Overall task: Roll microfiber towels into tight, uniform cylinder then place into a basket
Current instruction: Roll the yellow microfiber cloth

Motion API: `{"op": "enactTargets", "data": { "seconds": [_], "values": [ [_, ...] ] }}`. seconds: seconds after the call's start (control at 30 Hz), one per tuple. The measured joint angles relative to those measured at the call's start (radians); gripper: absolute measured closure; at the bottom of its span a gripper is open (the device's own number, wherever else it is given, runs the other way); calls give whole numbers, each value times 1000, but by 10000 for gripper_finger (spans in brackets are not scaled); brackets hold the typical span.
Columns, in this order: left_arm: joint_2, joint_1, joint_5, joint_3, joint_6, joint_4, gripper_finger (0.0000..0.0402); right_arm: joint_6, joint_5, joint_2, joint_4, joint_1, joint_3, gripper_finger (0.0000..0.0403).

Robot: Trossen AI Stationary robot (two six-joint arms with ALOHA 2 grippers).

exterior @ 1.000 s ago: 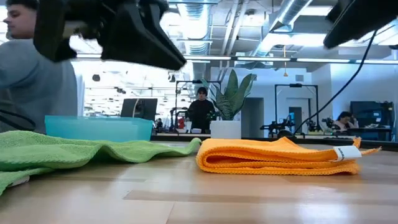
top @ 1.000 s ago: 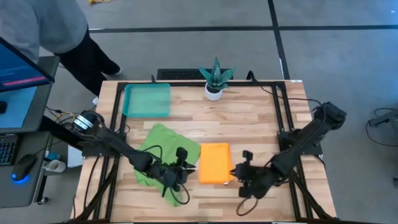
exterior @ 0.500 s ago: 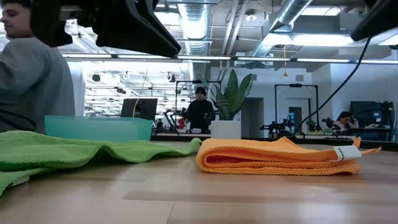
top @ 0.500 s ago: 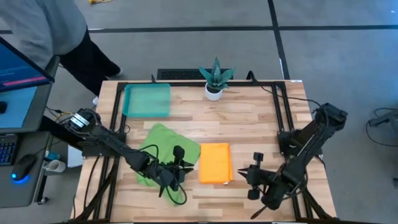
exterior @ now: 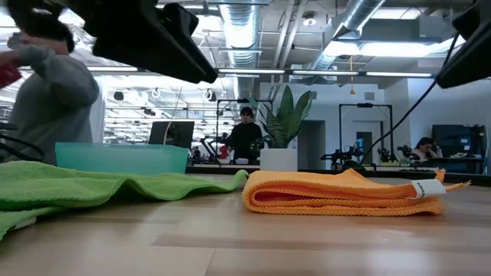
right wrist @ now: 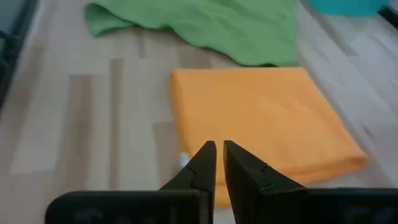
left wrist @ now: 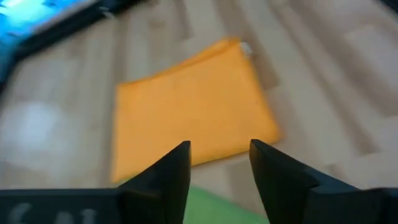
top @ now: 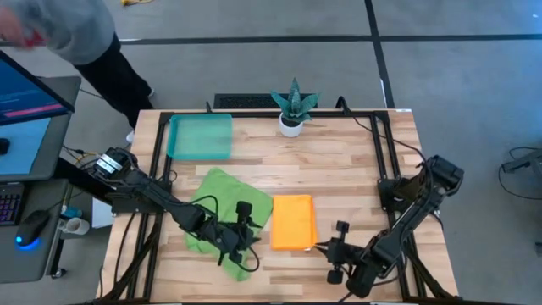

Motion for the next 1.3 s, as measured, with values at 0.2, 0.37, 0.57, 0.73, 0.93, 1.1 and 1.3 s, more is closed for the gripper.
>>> {"op": "enactTargets", "data": {
  "seconds": [0.2,0.37,0.57,0.73,0.93,1.1,1.3],
  "values": [
    [0,-1,48,0,-27,1,222,-67,-54,4,111,-4,0,349],
    [62,0,58,0,21,69,221,-67,-135,4,133,-30,0,349],
    [188,-3,73,13,117,185,221,-140,-228,4,142,-71,0,333],
    [252,14,100,82,124,208,221,-226,-264,4,143,-91,0,293],
    [337,23,134,160,162,184,221,-327,-286,4,143,-105,0,240],
    [348,25,126,171,149,185,221,-345,-288,4,130,-106,0,217],
    [385,35,163,175,142,199,221,-358,-287,4,138,-109,0,216]
  ]
}}
